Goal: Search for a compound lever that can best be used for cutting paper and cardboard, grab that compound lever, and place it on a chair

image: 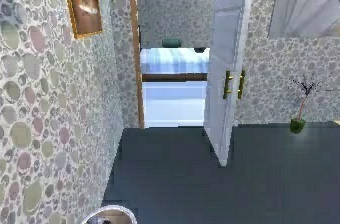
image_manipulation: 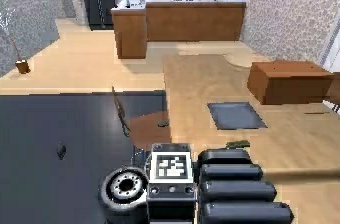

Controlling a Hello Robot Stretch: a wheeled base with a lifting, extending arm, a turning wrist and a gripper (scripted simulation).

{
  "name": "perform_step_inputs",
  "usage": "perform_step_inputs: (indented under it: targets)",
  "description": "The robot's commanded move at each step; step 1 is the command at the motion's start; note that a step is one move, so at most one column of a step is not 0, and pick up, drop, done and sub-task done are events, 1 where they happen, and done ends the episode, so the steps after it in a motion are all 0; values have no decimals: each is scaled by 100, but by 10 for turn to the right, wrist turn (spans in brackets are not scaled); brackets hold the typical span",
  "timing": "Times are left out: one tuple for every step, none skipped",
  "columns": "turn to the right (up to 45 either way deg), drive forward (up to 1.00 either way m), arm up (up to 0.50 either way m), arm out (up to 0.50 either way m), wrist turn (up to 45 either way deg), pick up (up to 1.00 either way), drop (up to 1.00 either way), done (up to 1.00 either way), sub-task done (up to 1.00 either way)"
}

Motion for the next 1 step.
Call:
perform_step_inputs:
  targets:
    - [450, 0, 0, 0, 0, 0, 0, 0, 0]
